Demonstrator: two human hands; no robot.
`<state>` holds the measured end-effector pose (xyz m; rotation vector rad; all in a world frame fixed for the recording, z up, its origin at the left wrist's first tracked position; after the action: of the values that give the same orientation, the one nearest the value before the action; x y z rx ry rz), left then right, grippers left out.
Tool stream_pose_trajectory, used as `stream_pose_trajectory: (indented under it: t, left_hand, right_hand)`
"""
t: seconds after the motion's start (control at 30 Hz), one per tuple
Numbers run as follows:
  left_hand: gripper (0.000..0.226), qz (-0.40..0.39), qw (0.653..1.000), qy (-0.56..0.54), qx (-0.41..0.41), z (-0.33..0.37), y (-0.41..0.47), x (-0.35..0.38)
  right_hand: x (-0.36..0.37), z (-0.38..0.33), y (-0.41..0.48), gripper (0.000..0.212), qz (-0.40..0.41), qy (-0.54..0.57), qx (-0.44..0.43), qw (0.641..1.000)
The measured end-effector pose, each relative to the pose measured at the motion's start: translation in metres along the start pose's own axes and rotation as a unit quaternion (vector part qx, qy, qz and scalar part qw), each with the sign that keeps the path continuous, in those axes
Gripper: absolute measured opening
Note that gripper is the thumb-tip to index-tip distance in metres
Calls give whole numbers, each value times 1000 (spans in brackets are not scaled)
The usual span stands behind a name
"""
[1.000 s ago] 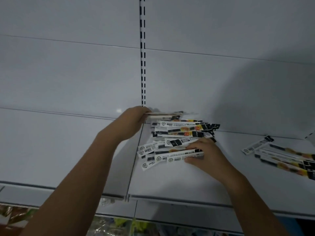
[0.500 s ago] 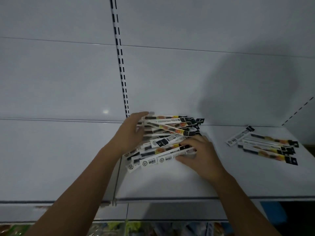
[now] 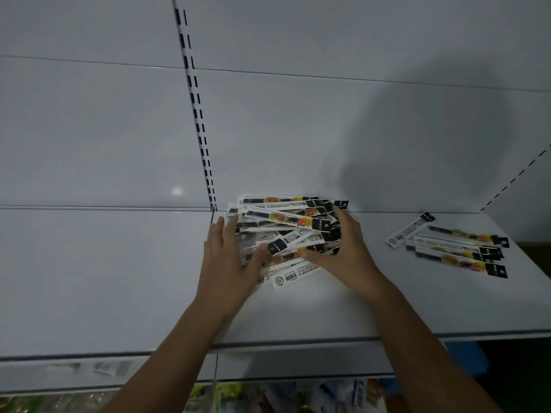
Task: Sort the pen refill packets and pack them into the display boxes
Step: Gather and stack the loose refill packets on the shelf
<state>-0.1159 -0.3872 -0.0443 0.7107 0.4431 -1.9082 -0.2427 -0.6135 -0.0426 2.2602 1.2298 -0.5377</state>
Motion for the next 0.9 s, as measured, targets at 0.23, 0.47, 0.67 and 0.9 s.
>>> stream_pose_trajectory:
  t: [0.23,0.47,0.67,0.9]
  left_hand:
    - [64,-15,992,-117,-48,27,38,21]
    - [73,-23,987,-160,-11,28,26,2]
    - [105,-105,985,87,110,41,12,22]
    - [74,-186,977,-39,100,24,26,2]
  right_hand:
    - [29,-20,8,104,29,-9,-42,999]
    - [18,-13,4,91,54,-46,-49,996]
    - [17,-23,-2,92,3,-35,-42,999]
    - [-1,-26,-24,85,-134,-45,-124,982]
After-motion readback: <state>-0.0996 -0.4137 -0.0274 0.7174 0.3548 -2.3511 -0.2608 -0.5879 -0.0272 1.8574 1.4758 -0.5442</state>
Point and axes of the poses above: each hand's wrist, its own y-axis towards the middle knuckle, its own x-axis out of the palm, z = x × y, the point moved 6 cm from there along y, towards the middle knuckle, and after that the axes turned 13 degrees about -x, right-handed, at the moved point
